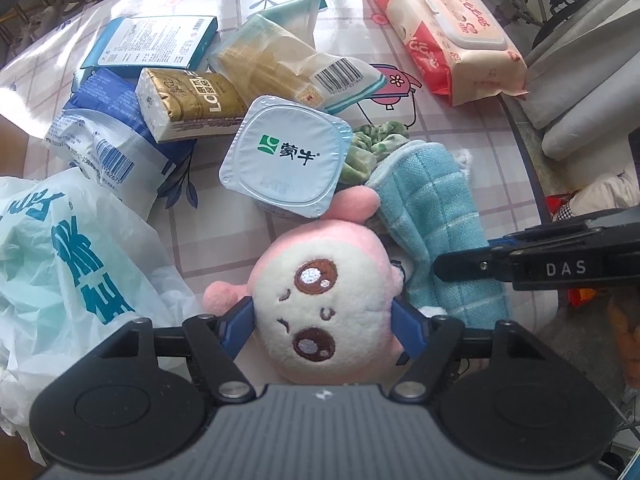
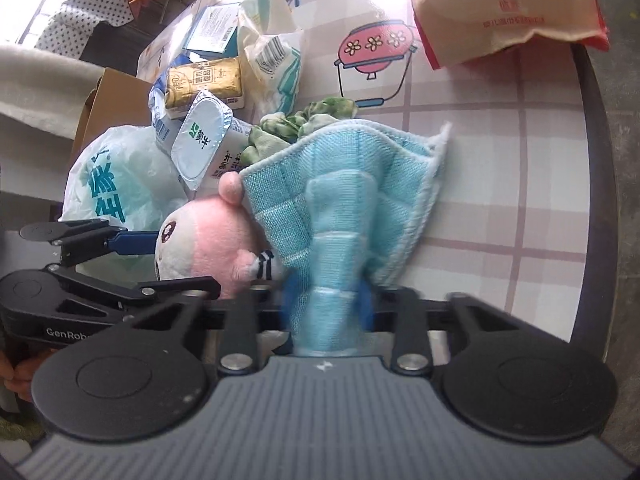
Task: Organize soft objects
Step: 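Carry the pink plush toy in the left gripper while the right gripper carries the towel to the box, then lower the plush toy and blue towel into the box and open both grippers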
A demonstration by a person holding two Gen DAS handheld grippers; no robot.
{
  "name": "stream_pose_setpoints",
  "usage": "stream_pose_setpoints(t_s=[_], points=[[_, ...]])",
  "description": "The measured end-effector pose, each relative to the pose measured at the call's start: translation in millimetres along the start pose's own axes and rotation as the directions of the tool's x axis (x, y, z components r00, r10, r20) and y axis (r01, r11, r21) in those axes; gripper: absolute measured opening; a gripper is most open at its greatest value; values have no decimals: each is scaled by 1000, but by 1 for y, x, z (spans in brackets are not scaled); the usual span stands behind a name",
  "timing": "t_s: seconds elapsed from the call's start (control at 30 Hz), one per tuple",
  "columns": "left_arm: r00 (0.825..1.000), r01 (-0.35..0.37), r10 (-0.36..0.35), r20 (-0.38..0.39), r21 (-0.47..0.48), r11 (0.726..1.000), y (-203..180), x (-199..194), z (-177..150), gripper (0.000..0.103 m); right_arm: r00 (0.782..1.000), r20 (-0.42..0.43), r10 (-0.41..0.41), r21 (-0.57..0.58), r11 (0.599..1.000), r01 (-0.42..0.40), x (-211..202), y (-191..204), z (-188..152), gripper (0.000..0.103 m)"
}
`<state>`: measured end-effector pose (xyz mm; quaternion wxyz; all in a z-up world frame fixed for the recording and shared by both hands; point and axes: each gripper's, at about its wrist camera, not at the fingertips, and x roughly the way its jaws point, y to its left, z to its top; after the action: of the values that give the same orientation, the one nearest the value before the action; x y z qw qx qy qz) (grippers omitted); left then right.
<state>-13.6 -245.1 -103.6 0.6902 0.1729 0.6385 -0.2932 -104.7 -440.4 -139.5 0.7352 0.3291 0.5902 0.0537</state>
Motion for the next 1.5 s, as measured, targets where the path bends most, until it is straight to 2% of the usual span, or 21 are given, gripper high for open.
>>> stream_pose_setpoints(t_s=[0.23,0.37,0.57,0.67,0.83,1.07,1.17,1.27,1.33,1.43,1.5], points=[[995,98,-96,39,-41,994,2,-20,-5,69,997,37,69,86,994,-72,-21,-4,-6,13],[986,157,-153,67,-64,985,3,-37,-5,69,997,56,60,109,992,-66,-47,1,-13,13],[953,282,-264,150,-118,952,25,-78,-4,69,989,134,56,144,987,-76,-101,19,-17,13],[940,299,-269,211,-128,946,44,-107,-2,69,979,185,81,134,985,-106,-120,41,-11,13],[920,292,-225,321,-179,940,96,-164,-3,69,951,262,164,69,980,-188,-131,97,14,13],[904,248,-101,417,-318,915,189,-220,-7,70,890,313,330,-18,939,-342,-100,188,66,13],[910,220,-45,412,-386,896,235,-223,-2,70,862,324,391,-17,913,-407,-70,224,93,13],[919,214,-26,393,-445,870,281,-213,10,70,848,327,418,-24,900,-435,-32,256,118,13],[926,227,-29,377,-493,840,315,-199,17,70,839,331,433,-28,893,-450,-4,274,138,13],[935,242,-32,354,-569,786,362,-175,23,70,825,350,444,3,880,-474,33,287,162,13],[948,211,-12,319,-600,771,385,-152,29,70,825,368,429,37,879,-474,55,290,175,13]])
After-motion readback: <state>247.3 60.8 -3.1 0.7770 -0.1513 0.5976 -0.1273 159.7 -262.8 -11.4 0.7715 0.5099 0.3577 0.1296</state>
